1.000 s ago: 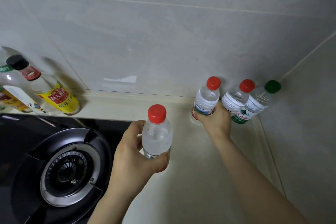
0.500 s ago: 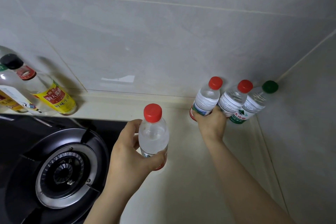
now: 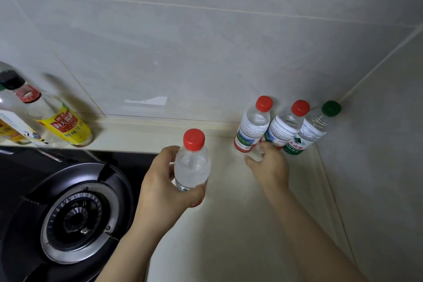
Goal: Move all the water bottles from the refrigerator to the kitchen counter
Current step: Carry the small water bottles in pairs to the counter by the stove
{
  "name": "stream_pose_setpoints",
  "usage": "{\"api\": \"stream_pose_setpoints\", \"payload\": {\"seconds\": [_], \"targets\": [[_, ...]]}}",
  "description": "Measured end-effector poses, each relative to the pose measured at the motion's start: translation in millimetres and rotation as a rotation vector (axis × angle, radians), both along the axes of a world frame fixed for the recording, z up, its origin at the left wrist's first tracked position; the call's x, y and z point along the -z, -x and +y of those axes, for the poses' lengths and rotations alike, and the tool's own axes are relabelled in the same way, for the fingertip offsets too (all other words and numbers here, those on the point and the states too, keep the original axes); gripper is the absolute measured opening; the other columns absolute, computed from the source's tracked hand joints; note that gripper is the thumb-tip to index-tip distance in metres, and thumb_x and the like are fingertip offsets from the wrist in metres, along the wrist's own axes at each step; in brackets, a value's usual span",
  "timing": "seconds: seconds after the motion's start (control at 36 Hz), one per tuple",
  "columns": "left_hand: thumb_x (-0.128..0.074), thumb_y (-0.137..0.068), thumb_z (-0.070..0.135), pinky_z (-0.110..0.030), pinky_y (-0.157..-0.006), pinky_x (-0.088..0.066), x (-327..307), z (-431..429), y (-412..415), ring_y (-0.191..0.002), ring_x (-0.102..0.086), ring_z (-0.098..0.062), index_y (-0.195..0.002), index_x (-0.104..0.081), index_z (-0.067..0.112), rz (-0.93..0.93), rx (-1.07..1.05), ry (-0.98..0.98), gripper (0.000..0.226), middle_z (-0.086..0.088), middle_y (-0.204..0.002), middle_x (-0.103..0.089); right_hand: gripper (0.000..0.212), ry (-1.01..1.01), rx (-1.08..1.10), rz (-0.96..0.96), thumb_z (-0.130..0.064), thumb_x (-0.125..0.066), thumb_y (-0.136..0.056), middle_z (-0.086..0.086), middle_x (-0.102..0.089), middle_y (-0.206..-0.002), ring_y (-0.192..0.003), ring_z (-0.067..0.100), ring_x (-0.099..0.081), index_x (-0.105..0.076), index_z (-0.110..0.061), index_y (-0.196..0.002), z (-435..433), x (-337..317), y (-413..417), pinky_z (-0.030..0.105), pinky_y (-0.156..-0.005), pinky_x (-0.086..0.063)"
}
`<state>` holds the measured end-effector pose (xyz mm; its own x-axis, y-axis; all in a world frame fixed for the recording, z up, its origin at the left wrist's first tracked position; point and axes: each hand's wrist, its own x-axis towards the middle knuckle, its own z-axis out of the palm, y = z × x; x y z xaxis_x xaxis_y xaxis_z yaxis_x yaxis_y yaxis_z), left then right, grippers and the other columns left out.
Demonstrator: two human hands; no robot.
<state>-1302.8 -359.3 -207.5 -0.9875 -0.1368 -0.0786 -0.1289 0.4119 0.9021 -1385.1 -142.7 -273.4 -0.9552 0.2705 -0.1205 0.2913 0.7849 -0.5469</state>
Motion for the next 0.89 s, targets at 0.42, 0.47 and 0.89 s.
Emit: {"api": "stream_pose_setpoints", "payload": {"seconds": [0.42, 0.47, 0.89], "targets": [[-0.085, -0.063, 0.024, -0.024, -0.069, -0.052, 17.9, 20.2, 48.0, -0.092, -0.063, -0.005, -0.109, -0.048, 0.032, -0.019, 0.054, 0.041, 0.060, 0.016, -0.107, -0.059, 0.042, -0.210, -0.461, -0.173, -0.029, -0.055, -0.092, -0.005, -0.056, -0.133, -0.119, 0.015, -0.053, -0.051, -0.023, -0.133, 39.5, -25.4, -49.0, 0.026, -0.097, -0.039], [-0.085, -0.063, 0.024, -0.022, -0.067, -0.049, 19.7, 24.2, 56.5, -0.091, -0.063, -0.006, -0.107, -0.048, 0.031, -0.017, 0.050, 0.034, 0.058, 0.016, -0.105, -0.059, 0.041, -0.229, -0.498, -0.169, -0.030, -0.052, -0.093, -0.008, -0.054, -0.135, -0.122, 0.012, -0.051, -0.050, -0.024, -0.134, 41.6, -27.9, -51.7, 0.025, -0.098, -0.038], [-0.083, -0.063, 0.015, -0.020, -0.061, -0.047, 33.8, 56.3, 105.4, -0.087, -0.060, -0.011, -0.106, -0.047, 0.023, 0.048, 0.015, 0.022, 0.056, 0.006, -0.101, -0.059, 0.043, -0.193, -0.494, -0.199, -0.030, -0.050, -0.095, -0.009, -0.052, -0.139, -0.125, 0.009, -0.049, -0.047, -0.024, -0.137, 53.0, -31.9, -68.1, 0.022, -0.101, -0.037]]}}
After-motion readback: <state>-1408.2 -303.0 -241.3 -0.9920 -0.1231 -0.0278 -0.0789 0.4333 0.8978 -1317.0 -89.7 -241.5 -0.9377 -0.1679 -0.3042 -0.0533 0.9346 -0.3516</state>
